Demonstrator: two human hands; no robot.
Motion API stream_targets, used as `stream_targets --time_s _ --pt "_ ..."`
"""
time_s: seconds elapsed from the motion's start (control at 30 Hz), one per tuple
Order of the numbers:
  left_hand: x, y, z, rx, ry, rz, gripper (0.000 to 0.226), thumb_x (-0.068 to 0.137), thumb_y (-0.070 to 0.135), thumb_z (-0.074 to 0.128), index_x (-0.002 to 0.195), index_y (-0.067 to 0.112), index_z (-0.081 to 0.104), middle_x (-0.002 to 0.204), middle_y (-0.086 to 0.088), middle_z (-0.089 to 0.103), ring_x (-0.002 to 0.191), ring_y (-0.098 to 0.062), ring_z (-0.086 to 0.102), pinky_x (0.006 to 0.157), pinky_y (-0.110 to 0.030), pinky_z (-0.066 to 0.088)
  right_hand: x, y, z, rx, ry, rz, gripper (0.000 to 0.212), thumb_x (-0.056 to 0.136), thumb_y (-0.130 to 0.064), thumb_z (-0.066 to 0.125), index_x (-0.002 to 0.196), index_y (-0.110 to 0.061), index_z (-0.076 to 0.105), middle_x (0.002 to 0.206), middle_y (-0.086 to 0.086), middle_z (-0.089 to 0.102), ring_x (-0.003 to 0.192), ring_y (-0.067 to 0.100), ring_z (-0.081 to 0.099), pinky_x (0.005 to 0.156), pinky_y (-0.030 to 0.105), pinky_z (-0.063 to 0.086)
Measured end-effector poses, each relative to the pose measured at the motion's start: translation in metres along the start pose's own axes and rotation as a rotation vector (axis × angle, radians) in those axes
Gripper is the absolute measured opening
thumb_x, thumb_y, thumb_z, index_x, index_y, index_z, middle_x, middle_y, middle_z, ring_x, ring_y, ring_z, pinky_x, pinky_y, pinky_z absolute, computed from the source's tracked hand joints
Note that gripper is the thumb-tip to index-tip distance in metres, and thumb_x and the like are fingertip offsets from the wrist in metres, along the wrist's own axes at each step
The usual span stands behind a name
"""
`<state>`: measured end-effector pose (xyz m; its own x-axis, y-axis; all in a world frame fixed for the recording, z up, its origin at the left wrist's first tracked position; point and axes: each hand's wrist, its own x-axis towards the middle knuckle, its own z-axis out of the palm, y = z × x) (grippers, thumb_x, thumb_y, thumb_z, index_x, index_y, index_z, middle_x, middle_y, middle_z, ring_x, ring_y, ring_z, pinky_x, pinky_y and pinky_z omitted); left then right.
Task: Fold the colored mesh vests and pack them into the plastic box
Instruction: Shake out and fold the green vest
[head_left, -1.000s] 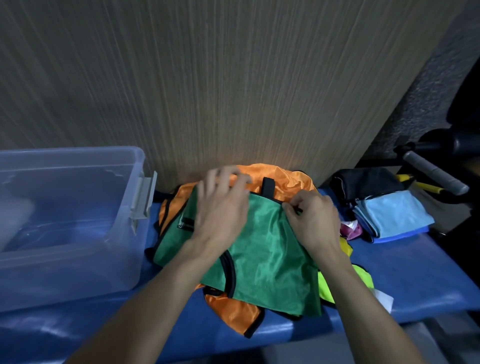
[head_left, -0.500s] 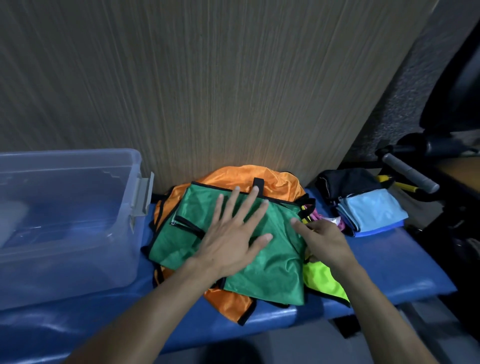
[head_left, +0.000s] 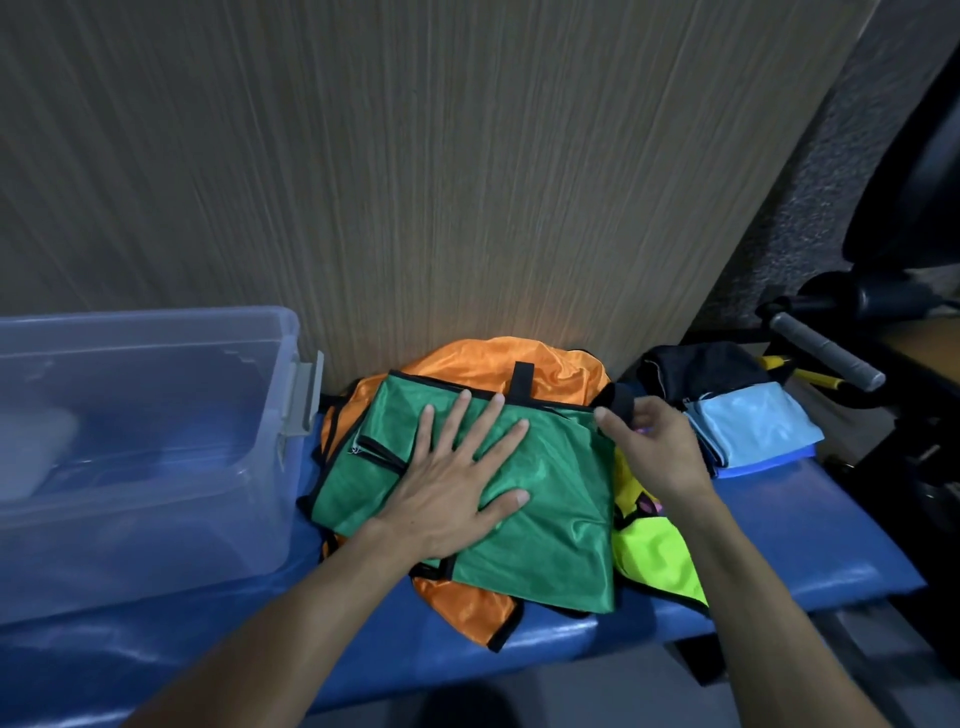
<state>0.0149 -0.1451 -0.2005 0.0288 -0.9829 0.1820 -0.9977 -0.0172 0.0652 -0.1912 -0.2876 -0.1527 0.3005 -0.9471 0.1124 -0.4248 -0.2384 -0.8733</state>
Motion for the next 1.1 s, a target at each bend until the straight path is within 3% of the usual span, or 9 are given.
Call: stream_targets --time_s 0.1,0.17,0.37,0.5,0.63,0.73,0.87,0.93,1.1 --pt "0.0 0.0 0.003 -0.001 0.015 0.003 0.074 0.099 0.075 0.016 0.157 0.043 -0.018 0.164 0.009 -0.032 0.149 -0.025 -0.036 0.12 -0.062 -0.014 0.007 0.008 -0.011 0.021 -0.214 0.037 0.003 0.091 -0.02 0.076 0.094 -0.02 0.075 0.083 -0.003 0.077 0.084 0.017 0.073 0.07 0.03 0.056" --pt "0.001 -0.002 0.005 0.001 0.021 0.006 0.074 0.1 0.075 0.016 0.158 0.043 -0.017 0.165 0.009 -0.031 0.15 -0.026 -0.034 0.12 -0.063 -0.013 0.012 0.012 -0.017 0.006 -0.257 0.018 0.008 0.091 -0.01 0.075 0.094 -0.018 0.075 0.086 0.005 0.078 0.083 0.021 0.073 0.069 0.031 0.058" --pt "0.002 -0.004 0.009 0.029 0.011 0.014 0.075 0.1 0.075 0.017 0.157 0.042 -0.019 0.165 0.008 -0.032 0.15 -0.026 -0.034 0.12 -0.064 -0.011 0.02 0.017 -0.014 0.23 -0.092 0.062 0.023 0.098 -0.013 0.066 0.095 0.007 0.055 0.069 0.009 0.062 0.059 0.017 0.064 0.053 0.027 0.043" --pt "0.002 -0.004 0.008 0.025 0.015 0.019 0.076 0.099 0.075 0.018 0.157 0.042 -0.018 0.165 0.008 -0.032 0.15 -0.027 -0.034 0.12 -0.064 -0.01 0.02 0.016 0.003 0.323 -0.046 0.096 0.019 0.103 -0.011 0.059 0.089 -0.013 0.046 0.06 -0.002 0.056 0.045 0.015 0.054 0.044 0.025 0.038" --pt "0.003 -0.004 0.002 -0.008 0.04 0.002 0.075 0.099 0.075 0.018 0.158 0.044 -0.015 0.165 0.007 -0.031 0.15 -0.026 -0.033 0.12 -0.063 -0.013 0.022 0.022 0.012 0.152 0.06 0.1 0.018 0.102 -0.018 0.061 0.109 -0.003 0.053 0.081 0.012 0.062 0.056 0.022 0.057 0.052 0.033 0.044" --pt "0.006 -0.007 0.001 -0.022 0.022 -0.017 0.074 0.099 0.075 0.019 0.157 0.045 -0.016 0.164 0.008 -0.032 0.149 -0.026 -0.035 0.12 -0.063 -0.013 0.016 0.019 0.006 -0.11 0.136 0.047 0.025 0.099 -0.033 0.064 0.095 -0.01 0.054 0.082 0.012 0.069 0.066 0.032 0.068 0.057 0.031 0.049" --pt "0.01 -0.009 0.001 -0.045 0.002 -0.019 0.073 0.099 0.075 0.018 0.156 0.047 -0.018 0.164 0.008 -0.033 0.148 -0.025 -0.037 0.12 -0.062 -0.014 -0.007 0.006 -0.002 -0.014 -0.067 0.242 0.043 0.091 -0.048 0.072 0.087 -0.006 0.066 0.075 0.013 0.073 0.059 0.029 0.073 0.055 0.043 0.062" --pt "0.01 -0.009 -0.001 -0.041 0.005 -0.017 0.074 0.099 0.075 0.018 0.157 0.046 -0.017 0.164 0.008 -0.033 0.149 -0.025 -0.036 0.12 -0.062 -0.013 -0.018 0.007 -0.001 0.015 -0.208 0.32 0.046 0.088 -0.05 0.074 0.092 -0.004 0.069 0.083 0.008 0.074 0.07 0.025 0.073 0.053 0.035 0.059" --pt "0.004 0.018 -0.013 -0.01 0.117 -0.166 0.079 0.1 0.071 0.015 0.162 0.028 -0.007 0.166 0.0 -0.029 0.151 -0.03 -0.032 0.123 -0.06 -0.01 -0.024 0.0 0.004 0.131 -0.155 0.294 0.044 0.088 -0.042 0.077 0.091 0.001 0.071 0.083 0.009 0.072 0.069 0.024 0.065 0.057 0.034 0.047"
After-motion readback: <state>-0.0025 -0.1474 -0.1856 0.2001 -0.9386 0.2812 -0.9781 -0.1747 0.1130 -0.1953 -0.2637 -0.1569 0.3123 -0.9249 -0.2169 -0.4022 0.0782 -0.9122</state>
